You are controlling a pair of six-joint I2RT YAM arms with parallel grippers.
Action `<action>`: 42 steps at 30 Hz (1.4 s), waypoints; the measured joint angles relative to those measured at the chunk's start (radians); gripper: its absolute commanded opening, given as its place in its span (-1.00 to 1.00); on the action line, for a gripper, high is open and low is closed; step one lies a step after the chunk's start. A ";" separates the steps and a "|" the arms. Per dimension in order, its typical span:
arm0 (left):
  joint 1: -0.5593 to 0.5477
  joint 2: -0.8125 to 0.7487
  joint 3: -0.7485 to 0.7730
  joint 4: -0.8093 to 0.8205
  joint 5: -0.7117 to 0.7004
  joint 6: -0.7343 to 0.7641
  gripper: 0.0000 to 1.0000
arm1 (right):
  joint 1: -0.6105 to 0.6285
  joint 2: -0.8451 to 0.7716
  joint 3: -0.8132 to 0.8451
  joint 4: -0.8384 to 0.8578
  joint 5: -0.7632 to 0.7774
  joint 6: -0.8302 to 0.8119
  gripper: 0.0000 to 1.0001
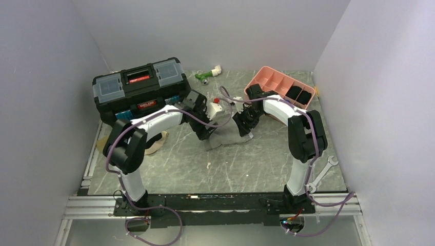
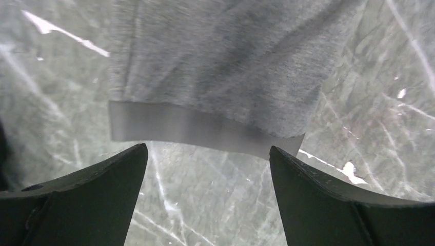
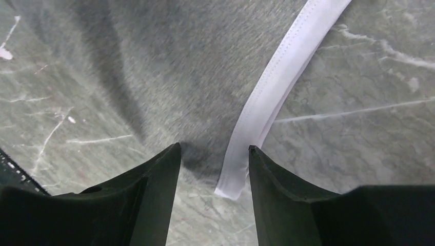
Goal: Roll the underwear
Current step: Fold the underwear at the center of the board.
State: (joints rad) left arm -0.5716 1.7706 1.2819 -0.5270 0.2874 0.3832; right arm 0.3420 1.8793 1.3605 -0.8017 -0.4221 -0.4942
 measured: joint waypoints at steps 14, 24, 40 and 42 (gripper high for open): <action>-0.165 0.096 -0.053 0.019 -0.227 0.045 0.87 | 0.002 0.034 -0.087 0.138 0.123 -0.037 0.09; -0.205 0.084 -0.064 0.029 -0.304 0.072 0.89 | 0.008 -0.003 -0.144 0.216 0.203 -0.082 0.14; -0.206 0.078 -0.064 0.026 -0.301 0.058 0.91 | 0.000 -0.073 -0.116 0.082 0.071 -0.060 0.29; -0.206 0.077 -0.064 0.023 -0.298 0.059 0.91 | 0.000 -0.092 -0.116 0.079 0.073 -0.060 0.30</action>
State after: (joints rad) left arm -0.7776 1.8473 1.2179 -0.5041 -0.0109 0.4423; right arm 0.3416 1.7878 1.2442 -0.7223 -0.3492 -0.5537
